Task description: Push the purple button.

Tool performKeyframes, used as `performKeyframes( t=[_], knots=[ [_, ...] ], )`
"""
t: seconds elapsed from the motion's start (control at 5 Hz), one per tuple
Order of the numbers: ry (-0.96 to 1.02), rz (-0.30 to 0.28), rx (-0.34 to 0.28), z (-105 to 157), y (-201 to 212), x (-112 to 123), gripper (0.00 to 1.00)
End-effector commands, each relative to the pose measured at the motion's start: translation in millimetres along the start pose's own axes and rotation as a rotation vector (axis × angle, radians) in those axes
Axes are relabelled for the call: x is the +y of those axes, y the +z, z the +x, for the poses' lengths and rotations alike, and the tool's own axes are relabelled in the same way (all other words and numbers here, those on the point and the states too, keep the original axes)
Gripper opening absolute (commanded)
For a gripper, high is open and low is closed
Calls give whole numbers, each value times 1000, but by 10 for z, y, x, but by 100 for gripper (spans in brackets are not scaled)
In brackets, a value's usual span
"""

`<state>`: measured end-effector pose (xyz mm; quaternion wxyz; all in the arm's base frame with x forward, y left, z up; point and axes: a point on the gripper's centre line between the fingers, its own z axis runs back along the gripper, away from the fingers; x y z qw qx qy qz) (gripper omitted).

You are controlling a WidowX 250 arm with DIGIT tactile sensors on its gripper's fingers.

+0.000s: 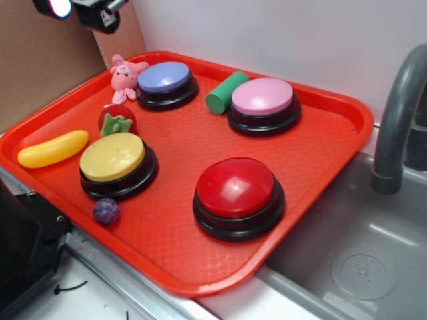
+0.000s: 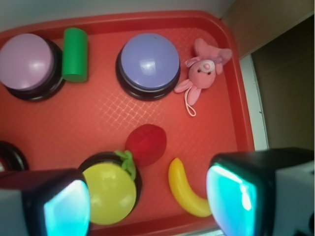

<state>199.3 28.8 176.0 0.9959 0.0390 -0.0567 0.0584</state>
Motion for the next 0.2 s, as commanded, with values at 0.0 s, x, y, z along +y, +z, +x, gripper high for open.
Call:
performKeyframes(
  t=[0.0],
  knots=[
    [-56, 13, -138, -79, 215, -28, 98]
  ],
)
